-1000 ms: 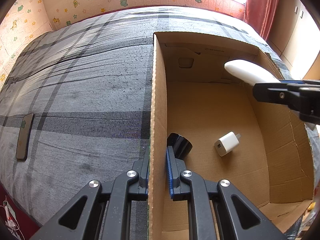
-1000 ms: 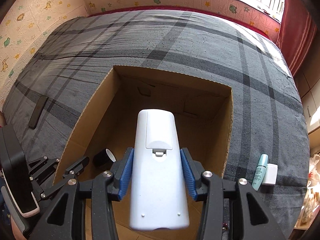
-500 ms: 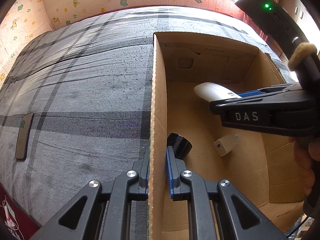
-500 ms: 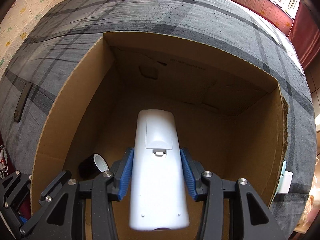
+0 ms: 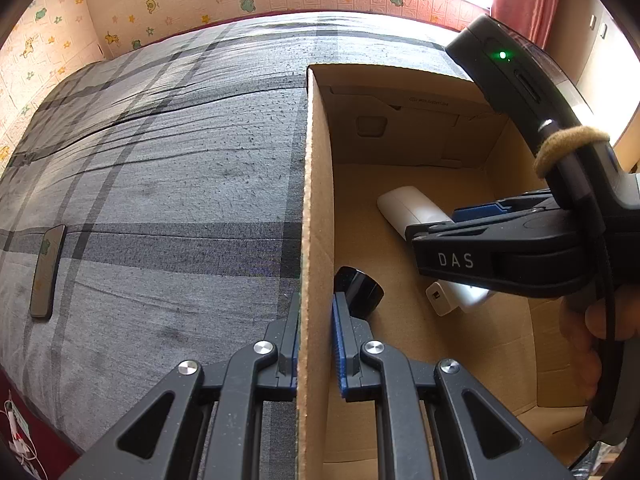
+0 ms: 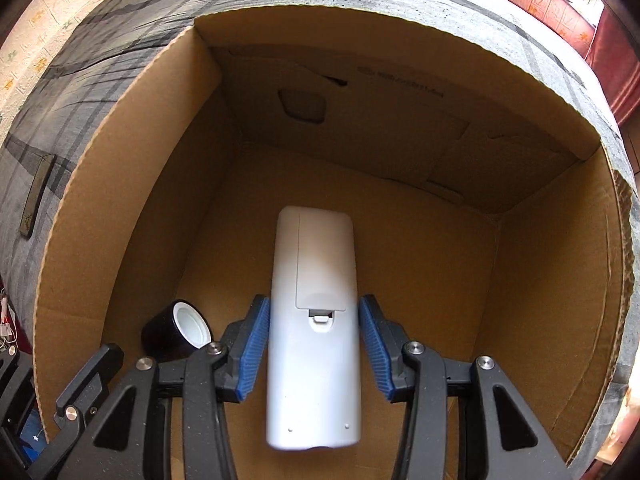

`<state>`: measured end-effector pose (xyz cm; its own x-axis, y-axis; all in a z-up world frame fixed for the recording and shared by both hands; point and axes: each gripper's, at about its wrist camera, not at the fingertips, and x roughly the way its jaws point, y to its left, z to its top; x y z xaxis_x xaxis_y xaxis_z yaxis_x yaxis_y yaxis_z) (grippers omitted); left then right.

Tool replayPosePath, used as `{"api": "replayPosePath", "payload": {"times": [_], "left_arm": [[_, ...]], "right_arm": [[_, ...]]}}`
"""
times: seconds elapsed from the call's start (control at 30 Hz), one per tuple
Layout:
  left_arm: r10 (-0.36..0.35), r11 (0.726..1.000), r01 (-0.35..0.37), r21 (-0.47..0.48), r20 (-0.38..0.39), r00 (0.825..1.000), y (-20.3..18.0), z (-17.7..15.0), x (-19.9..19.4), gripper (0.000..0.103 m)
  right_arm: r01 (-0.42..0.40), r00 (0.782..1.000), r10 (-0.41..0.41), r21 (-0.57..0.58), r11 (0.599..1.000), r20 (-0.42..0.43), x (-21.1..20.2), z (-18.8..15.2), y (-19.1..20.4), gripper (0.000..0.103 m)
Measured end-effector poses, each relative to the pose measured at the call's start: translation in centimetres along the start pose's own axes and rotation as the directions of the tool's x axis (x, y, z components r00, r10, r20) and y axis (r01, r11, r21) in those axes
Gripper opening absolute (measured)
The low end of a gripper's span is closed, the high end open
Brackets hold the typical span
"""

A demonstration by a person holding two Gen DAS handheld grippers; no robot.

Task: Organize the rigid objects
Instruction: 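Lower the remote into the box and open the right gripper, then move the right gripper back to the blue key fob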

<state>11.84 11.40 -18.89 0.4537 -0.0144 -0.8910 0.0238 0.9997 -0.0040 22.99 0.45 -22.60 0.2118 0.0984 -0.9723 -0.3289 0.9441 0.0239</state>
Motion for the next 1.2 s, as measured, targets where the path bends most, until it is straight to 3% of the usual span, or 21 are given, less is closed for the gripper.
{"api": "replayPosePath", "payload": {"times": [0.47, 0.63, 0.73, 0.8, 1.03, 1.1, 1.2], "left_arm": [[0.002, 1.000, -0.002, 0.001, 0.000, 1.000, 0.0, 0.0, 0.1, 0.014], [0.002, 1.000, -0.002, 0.000, 0.000, 1.000, 0.0, -0.1, 0.1, 0.014], [0.003, 1.000, -0.003, -0.001, -0.001, 1.000, 0.1, 0.0, 0.1, 0.014], [0.004, 1.000, -0.004, 0.000, -0.001, 1.000, 0.1, 0.0, 0.1, 0.014], [0.007, 1.000, -0.007, 0.003, 0.000, 1.000, 0.0, 0.0, 0.1, 0.014], [0.006, 1.000, -0.006, 0.002, -0.001, 1.000, 0.0, 0.0, 0.1, 0.014], [0.006, 1.000, -0.006, 0.003, 0.000, 1.000, 0.0, 0.0, 0.1, 0.014]], "right_arm": [[0.000, 0.999, 0.000, 0.002, 1.000, 0.049, -3.0, -0.9, 0.2, 0.053], [0.005, 0.997, -0.005, 0.003, 1.000, 0.082, -4.6, -1.1, 0.0, 0.058], [0.011, 0.995, -0.011, 0.005, 1.000, 0.100, -5.4, -1.4, -0.1, 0.064], [0.008, 0.993, -0.009, 0.008, 1.000, 0.115, -6.1, -1.5, 0.2, 0.073], [0.023, 0.987, -0.026, 0.017, 1.000, 0.159, -9.1, -2.4, -0.2, 0.079], [0.023, 0.985, -0.026, 0.019, 1.000, 0.171, -10.0, -2.7, -0.4, 0.090], [0.028, 0.981, -0.031, 0.020, 0.999, 0.191, -11.1, -3.0, -0.7, 0.095]]}}
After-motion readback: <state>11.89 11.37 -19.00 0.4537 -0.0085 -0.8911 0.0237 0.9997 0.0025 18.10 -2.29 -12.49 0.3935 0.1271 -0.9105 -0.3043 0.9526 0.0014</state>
